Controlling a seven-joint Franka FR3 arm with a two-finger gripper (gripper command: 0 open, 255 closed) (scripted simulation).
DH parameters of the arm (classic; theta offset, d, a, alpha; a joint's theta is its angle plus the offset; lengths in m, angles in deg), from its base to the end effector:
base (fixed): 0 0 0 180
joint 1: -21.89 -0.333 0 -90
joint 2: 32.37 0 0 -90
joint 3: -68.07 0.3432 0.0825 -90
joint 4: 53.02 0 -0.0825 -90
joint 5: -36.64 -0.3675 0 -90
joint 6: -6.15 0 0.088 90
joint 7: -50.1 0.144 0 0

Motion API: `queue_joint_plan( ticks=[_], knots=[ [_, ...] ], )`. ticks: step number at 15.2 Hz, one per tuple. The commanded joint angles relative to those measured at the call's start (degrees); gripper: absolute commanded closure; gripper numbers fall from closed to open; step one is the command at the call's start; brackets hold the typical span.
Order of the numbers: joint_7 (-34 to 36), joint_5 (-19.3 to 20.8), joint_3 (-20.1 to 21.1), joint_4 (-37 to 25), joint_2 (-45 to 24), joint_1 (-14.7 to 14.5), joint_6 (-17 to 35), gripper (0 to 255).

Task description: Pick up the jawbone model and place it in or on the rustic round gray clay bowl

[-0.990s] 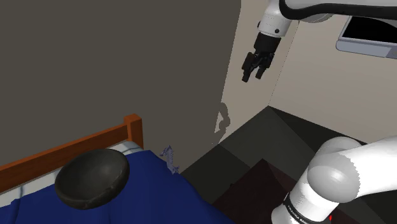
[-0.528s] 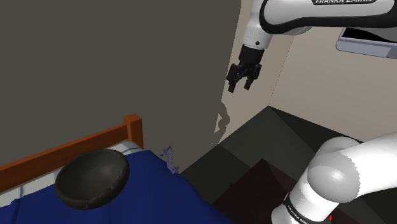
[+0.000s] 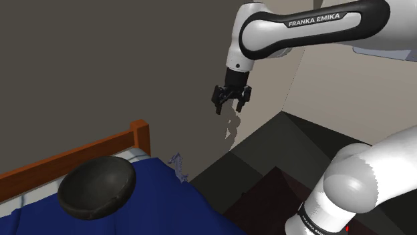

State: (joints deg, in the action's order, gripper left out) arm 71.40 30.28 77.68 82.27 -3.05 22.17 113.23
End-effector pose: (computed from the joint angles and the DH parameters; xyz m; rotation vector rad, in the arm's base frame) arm 0.3644 0.0788 0.5054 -3.0876 0.4058 -0.0124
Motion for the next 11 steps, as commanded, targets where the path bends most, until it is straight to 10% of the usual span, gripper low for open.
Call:
queue_joint_plan(
  ticks=[1, 11],
  knots=[
    [3.60, -1.36, 1.77, 0.40, -2.63, -0.33, 2.22, 0],
    [19.73, -4.87, 8.65, -4.97, -21.59, -1.50, 12.49, 0]
  ],
)
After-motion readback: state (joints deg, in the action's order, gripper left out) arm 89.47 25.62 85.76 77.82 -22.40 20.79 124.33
